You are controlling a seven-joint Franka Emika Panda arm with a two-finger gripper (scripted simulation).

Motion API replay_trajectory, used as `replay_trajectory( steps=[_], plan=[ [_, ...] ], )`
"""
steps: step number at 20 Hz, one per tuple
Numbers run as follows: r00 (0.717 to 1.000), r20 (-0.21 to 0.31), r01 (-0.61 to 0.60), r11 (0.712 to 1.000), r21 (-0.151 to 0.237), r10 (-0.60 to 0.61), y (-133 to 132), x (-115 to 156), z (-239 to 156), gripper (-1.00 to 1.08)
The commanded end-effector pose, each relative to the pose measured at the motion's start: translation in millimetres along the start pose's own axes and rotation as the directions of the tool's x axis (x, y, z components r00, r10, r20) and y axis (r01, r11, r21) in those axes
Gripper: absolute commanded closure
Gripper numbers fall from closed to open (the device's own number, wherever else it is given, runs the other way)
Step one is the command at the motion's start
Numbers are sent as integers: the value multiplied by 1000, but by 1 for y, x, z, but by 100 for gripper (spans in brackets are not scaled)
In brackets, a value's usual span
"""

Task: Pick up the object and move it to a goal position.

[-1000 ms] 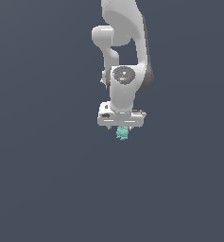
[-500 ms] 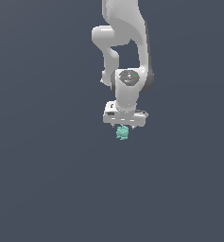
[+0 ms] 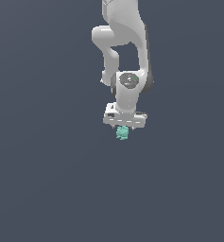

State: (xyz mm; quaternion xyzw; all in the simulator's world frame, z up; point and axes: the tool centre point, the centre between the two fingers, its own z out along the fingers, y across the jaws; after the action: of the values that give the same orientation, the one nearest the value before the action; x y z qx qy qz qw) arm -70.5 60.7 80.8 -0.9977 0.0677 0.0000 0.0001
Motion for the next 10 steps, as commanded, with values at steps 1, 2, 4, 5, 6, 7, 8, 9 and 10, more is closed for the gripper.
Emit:
replay_trajectory(
  steps=[1,2,4,5,6,7,8,9,10],
  plan=[
    [1000,1,-1,1000,0,1,0,-1,11,-92],
    [1000,1,-1,1000,0,1,0,-1,16,-92],
    [1000,0,-2,1000,0,2,0,-2,26,-92],
    [1000,0,-2,1000,0,2,0,-2,30,-92],
    [1000,0,-2,1000,0,2,0,-2,33,-92],
    [1000,0,-2,1000,0,2,0,-2,36,-92],
    [1000,0,-2,1000,0,2,0,-1,38,-92],
    [1000,0,-2,1000,0,2,0,-1,39,-92],
    [1000,0,-3,1000,0,3,0,-1,40,-92]
  ],
)
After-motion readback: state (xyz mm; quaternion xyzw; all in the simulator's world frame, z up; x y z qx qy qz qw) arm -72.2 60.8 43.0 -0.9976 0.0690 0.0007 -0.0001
